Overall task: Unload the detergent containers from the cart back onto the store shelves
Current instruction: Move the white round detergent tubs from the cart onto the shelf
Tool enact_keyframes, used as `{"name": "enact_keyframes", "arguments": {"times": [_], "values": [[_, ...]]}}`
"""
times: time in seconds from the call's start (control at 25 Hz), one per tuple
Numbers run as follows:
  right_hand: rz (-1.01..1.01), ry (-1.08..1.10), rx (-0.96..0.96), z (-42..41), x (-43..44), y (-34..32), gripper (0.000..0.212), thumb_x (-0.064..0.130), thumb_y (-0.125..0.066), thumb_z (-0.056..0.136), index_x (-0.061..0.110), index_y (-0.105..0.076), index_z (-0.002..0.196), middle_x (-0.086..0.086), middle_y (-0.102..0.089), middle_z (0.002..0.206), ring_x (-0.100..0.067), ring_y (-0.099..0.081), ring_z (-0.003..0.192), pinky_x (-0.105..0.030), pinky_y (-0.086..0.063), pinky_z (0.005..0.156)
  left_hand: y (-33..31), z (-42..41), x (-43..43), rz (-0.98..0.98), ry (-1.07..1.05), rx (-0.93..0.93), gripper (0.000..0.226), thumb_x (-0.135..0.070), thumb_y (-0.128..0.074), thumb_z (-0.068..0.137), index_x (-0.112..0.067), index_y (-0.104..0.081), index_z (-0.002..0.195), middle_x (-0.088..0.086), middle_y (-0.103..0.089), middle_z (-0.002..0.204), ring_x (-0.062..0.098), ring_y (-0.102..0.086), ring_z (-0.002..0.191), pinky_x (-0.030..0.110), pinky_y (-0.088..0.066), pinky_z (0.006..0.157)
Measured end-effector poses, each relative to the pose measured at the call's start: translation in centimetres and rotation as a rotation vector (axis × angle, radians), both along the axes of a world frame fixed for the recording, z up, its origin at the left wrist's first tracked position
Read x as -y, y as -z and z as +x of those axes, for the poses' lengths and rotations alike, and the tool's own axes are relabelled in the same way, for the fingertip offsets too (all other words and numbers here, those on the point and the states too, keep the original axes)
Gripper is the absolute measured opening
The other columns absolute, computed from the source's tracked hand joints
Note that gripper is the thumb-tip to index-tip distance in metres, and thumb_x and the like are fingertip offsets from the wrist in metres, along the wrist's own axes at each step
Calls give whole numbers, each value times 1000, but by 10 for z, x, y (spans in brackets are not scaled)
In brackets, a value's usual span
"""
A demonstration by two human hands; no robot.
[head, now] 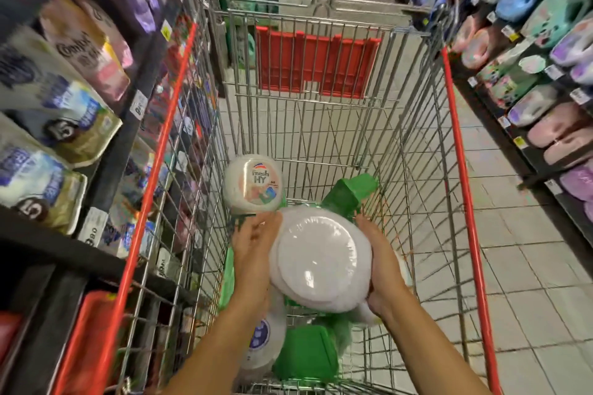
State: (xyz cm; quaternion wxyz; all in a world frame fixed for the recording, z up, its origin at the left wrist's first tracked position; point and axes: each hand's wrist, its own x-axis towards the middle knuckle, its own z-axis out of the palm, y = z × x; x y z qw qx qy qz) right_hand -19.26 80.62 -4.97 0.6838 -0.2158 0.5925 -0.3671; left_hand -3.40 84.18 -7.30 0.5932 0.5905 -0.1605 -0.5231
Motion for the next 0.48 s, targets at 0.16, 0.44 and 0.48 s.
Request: {"name": "enact_keyframes", "arguments": {"times": [0.16,0.44,0.48], "values": [[141,-94,74,-11,-17,7,22,41,-65,73,23,-73,65,-10,-71,82,-31,-65,82,-45,-50,85,1,-9,-19,-29,52,202,36,-54,-74,65,-40,-63,97,7,-51,124,23,-59,107,39,-53,84],[-281,-126,-191,-19,-25,2,48,16,-74,80,29,-56,123,-4,-66,119,-26,-66,106,-50,-54,92,9,7,-26,162,367,-123,74,-58,-72,73,-29,-49,138,8,-66,126,32,-64,112,56,-45,101],[-338,-163,-242,-21,-26,0,54,13,-77,78,29,-55,125,0,-65,120,-22,-66,106,-47,-55,91,7,6,-26,171,380,-130,73,-55,-75,70,-26,-54,134,9,-69,120,32,-66,108,54,-48,98]]}}
